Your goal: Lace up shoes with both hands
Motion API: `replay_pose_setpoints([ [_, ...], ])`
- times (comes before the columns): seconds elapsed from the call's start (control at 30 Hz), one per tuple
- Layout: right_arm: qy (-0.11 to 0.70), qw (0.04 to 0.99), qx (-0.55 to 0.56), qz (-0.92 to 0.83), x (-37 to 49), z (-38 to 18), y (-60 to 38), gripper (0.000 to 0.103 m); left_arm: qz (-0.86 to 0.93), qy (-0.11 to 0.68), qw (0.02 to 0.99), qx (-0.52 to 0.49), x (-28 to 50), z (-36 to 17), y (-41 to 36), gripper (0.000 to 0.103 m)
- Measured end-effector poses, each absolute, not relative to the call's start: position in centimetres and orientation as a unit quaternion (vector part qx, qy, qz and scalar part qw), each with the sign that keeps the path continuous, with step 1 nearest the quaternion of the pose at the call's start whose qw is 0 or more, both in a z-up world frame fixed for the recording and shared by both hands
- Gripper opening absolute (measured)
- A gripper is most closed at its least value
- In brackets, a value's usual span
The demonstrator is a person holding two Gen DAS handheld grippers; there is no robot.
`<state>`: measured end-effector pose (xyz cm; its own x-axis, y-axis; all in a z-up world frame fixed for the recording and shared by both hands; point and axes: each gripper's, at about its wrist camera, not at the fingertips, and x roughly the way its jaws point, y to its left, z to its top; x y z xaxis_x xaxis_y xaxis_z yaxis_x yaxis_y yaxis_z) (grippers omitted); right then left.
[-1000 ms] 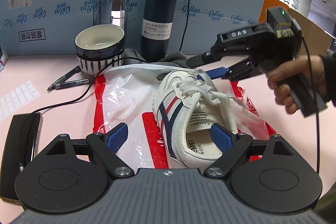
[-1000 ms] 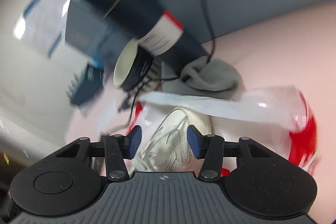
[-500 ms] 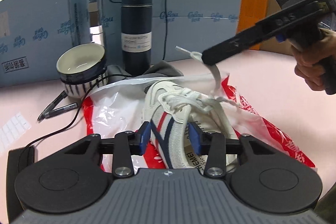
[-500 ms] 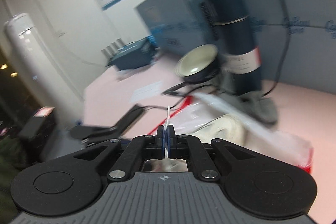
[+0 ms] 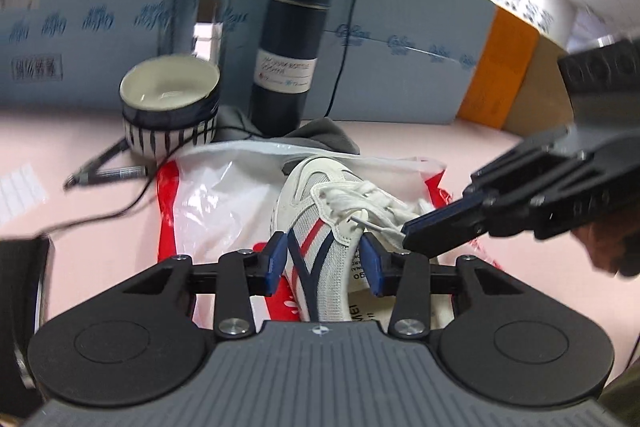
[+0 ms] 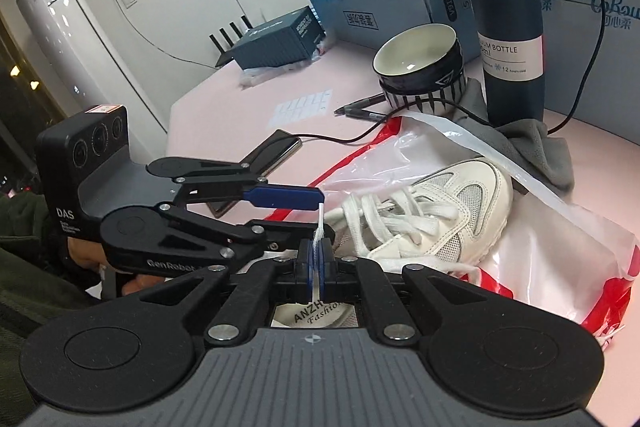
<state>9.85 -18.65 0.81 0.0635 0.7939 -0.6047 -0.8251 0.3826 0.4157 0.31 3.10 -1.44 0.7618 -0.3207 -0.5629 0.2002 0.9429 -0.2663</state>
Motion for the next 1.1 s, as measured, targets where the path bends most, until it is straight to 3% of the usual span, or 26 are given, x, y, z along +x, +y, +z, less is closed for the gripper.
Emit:
replay_pose_setpoints([
  [0.33, 0.399, 0.749, 0.000, 0.529, 10.2, -0.3, -19.4, 0.004, -0.147, 0.336, 0.899, -0.237, 0.8, -2.9, 5.9, 0.041],
  [0.47, 0.393, 0.761, 0.006, 0.516, 9.6, -0.4, -19.5, 0.004, -0.141, 0.321, 0.925, -0.148, 0.5, -1.9, 4.4, 0.044],
  [0.5, 0.392, 0.763, 0.006, 0.514, 9.4, -0.4, -19.5, 0.004, -0.142, 0.313, 0.932, -0.111, 0.3, -1.5, 3.8, 0.042],
  [0.63, 0.391, 0.772, 0.023, 0.501, 9.2, -0.7, -19.7, 0.004, -0.175, 0.286, 0.942, 0.009, -0.5, -0.8, 1.8, 0.015],
  [0.67, 0.390, 0.774, 0.029, 0.498, 9.1, -0.8, -19.8, 0.004, -0.182, 0.283, 0.941, 0.025, -0.6, -0.7, 1.5, 0.012],
  [0.77, 0.386, 0.779, 0.042, 0.492, 8.9, -1.0, -20.0, 0.005, -0.191, 0.295, 0.936, -0.036, -0.2, -0.9, 2.7, 0.010],
  [0.97, 0.371, 0.785, 0.065, 0.491, 8.2, -1.0, -20.2, 0.005, -0.200, 0.321, 0.877, -0.297, 1.2, -3.6, 7.8, 0.010],
  [1.1, 0.360, 0.790, 0.063, 0.493, 7.8, -0.7, -19.9, 0.005, -0.195, 0.322, 0.850, -0.369, 1.6, -5.2, 9.1, 0.011],
])
